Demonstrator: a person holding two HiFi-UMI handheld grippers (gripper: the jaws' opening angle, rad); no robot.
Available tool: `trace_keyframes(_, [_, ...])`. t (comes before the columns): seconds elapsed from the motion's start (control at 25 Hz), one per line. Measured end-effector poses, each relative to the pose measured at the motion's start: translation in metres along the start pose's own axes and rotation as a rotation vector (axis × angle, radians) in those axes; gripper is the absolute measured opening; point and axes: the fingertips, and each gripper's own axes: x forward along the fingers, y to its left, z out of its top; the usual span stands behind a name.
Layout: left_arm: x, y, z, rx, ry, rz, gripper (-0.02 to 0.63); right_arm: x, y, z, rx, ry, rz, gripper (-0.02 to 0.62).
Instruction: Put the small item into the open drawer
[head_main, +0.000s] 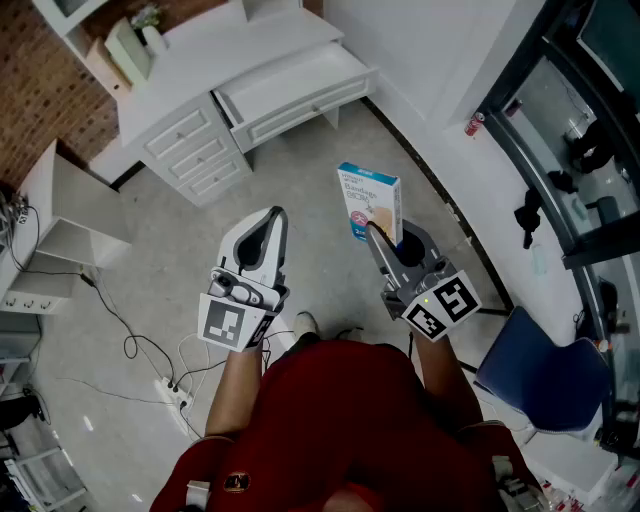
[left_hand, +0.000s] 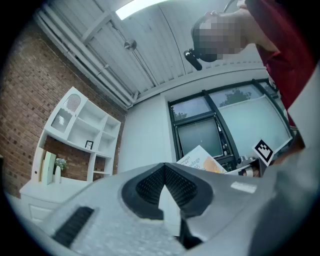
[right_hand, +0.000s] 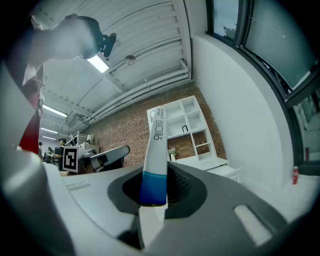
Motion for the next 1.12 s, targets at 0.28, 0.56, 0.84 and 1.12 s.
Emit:
trace_keyframes(0.28, [-0.004, 0.020, -0.006, -0.023, -0.010, -0.015, -0.002, 0.017, 0.006, -0.004, 0.020, -0.011, -0.016, 0.066])
trace_keyframes(0.56, [-0.002, 0.052, -0.012, -0.047, -0.023, -0.051, -0.002, 0.042, 0.007, -0.007, 0.010, -0.011, -0.067, 0.066])
trace_keyframes(0.84, [-0.006, 0.088, -0.016, -0.057, -0.032, -0.088, -0.002, 0.063, 0.007, -0.008, 0.015, -0.034, -0.128, 0.066])
trace_keyframes(1.12, [0.001, 0.124, -0.027, -0.073, -0.027, -0.081, -0.002, 0.092, -0.003, -0.010, 0.014, -0.009, -0.138, 0.066])
